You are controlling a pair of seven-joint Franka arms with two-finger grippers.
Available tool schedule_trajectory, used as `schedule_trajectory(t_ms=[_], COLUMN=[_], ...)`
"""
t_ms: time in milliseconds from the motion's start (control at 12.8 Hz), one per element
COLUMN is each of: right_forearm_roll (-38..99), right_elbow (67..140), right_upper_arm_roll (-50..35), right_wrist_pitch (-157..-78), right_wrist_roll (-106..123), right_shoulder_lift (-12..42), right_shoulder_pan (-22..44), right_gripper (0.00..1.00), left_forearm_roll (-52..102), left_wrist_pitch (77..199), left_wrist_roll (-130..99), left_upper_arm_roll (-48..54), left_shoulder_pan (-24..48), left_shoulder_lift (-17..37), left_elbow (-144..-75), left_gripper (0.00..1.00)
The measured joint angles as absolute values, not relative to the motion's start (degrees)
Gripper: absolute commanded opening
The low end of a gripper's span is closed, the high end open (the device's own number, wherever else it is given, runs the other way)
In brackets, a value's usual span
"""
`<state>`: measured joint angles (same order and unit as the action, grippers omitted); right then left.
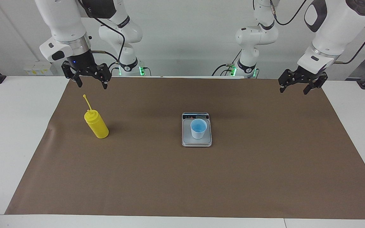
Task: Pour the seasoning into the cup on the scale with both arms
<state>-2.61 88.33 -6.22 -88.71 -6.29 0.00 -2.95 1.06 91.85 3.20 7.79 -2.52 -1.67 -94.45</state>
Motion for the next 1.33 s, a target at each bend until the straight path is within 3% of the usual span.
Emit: schedule_trajectory(t_ms=[1327], right_forearm_roll=[-2.60], right_elbow=[91.95], right_upper_arm_roll=[-6.52], right_wrist_pitch=[-88.73], right_wrist_roll=[-4.34], right_shoulder_lift=[-1.81], right_shoulder_pan=[-3.93], right_gripper=[1.00], left_forearm_roll=[1.06], left_wrist_pitch=[91.85], left_wrist_roll=[3.22], left_upper_arm_roll=[7.79], left_shoulder_pan=[-2.52], left_shoulder_lift=[-1.75], left_elbow=[-94.73], left_gripper=[1.00])
